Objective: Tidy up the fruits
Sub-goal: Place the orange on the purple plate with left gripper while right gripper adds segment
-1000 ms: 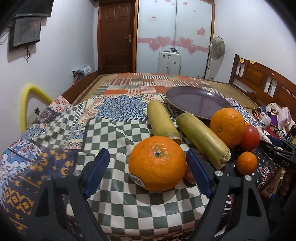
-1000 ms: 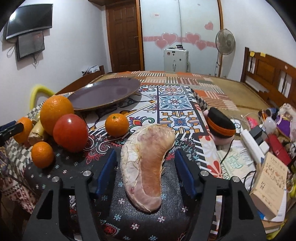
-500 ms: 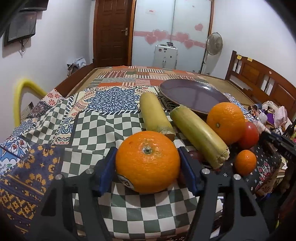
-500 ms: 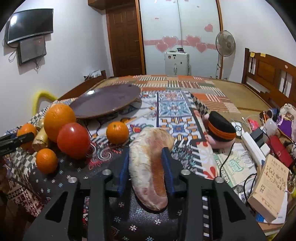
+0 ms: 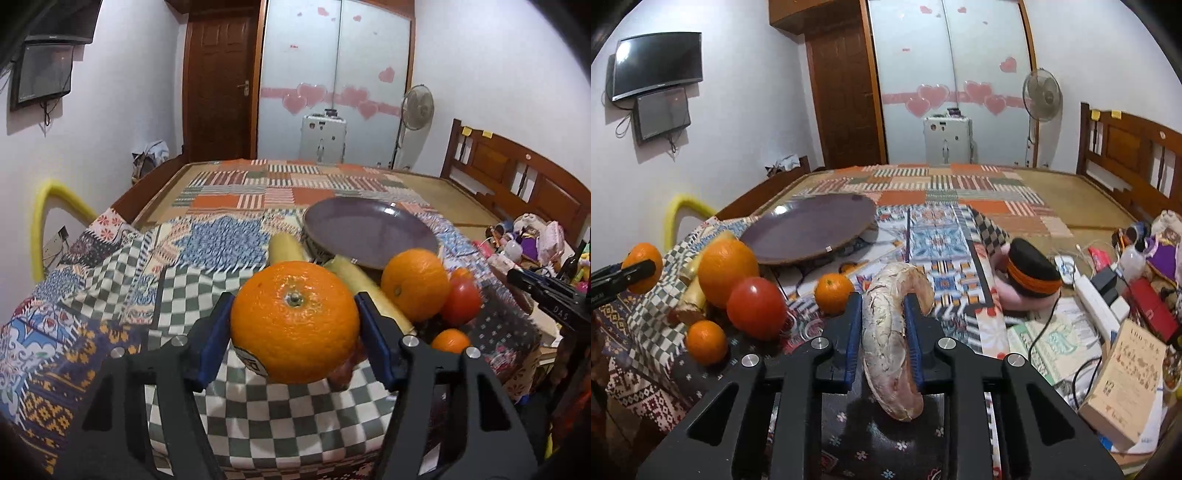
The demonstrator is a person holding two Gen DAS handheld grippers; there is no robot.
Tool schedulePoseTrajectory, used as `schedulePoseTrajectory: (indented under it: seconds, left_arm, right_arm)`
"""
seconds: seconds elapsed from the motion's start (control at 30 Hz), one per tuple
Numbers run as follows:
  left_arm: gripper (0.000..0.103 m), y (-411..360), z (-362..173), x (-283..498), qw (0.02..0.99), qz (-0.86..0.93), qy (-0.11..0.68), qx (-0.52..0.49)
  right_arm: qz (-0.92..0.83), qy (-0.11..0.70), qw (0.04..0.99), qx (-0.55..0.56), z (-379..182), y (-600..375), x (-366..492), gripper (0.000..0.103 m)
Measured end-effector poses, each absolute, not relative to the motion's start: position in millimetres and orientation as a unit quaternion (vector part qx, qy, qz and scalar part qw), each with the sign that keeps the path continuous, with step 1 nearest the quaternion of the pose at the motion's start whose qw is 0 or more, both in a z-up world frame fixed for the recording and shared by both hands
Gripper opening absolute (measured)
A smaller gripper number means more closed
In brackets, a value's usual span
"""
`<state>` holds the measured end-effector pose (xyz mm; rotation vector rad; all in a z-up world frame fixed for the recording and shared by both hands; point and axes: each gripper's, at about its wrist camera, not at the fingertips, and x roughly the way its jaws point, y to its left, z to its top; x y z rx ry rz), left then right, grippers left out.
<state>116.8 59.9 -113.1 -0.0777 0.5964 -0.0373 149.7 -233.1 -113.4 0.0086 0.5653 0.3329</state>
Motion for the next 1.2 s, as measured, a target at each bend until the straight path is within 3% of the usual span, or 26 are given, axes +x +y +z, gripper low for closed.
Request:
schedulePoseTrajectory:
  seconds: [0.63,1.2]
  left_arm:
    - [0.065,27,-42,168,0.973,-0.033,0.23,0.004]
    - [0.065,15,-48,248,0.965,-0.031,0.261,0.025]
  right_arm:
    - [0.21,0.186,0.96,-0.01,-54,-204,179,0.021]
    - [0.224,0.197,0.953,-0.049,-62,-169,236,0.021]
